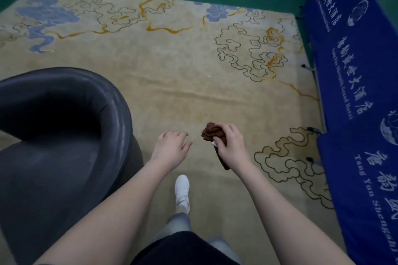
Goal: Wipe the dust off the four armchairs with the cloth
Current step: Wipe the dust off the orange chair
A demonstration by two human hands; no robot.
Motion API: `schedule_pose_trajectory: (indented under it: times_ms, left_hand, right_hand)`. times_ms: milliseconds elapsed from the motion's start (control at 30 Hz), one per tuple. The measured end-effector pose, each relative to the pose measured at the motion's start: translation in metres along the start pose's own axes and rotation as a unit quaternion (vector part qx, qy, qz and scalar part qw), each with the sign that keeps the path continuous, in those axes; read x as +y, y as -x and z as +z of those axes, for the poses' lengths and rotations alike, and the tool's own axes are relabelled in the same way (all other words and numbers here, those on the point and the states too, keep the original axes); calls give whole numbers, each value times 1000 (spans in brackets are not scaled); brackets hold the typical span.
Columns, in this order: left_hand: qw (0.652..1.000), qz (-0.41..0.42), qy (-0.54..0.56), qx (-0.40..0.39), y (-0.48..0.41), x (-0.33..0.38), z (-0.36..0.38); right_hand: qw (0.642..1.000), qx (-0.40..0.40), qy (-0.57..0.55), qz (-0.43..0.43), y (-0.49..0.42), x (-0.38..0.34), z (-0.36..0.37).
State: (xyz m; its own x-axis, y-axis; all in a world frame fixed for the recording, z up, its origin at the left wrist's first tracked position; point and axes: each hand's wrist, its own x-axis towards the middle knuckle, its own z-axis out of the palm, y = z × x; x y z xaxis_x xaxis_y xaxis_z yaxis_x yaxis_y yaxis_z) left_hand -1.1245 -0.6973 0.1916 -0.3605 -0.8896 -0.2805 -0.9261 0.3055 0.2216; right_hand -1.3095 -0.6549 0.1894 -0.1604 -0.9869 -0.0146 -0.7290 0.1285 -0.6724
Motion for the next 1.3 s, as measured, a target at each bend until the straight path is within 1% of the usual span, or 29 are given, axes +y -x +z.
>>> schedule_pose_trajectory:
  times_ms: [167, 333, 600, 733, 867, 1100, 1300]
  left_hand:
    - [1000, -2, 22, 13, -86, -16, -26]
    - [998, -26, 55, 34, -160, -51, -58]
    - [991, -89, 90, 53, -238, -97, -95]
    - [987, -121, 88, 64, -275, -110, -104]
    - [979, -172, 84, 69, -316, -122, -112]
    - [953, -266, 118, 82, -387, -115, -130]
    - [924, -346, 142, 82, -405, -133, -141]
  right_hand:
    - [1000, -8, 19, -5, -89, -8, -4]
    - [999, -28, 28, -17, -180, -31, -2]
    - [998, -56, 20, -33, -288, -52, 8]
    - [994, -82, 29, -70, -346, -54, 15]
    - [987, -119, 30, -105, -412, -55, 25]
    - [965, -189, 33, -178, -522, -61, 28]
    - [938, -258, 40, -229, -579, -83, 54]
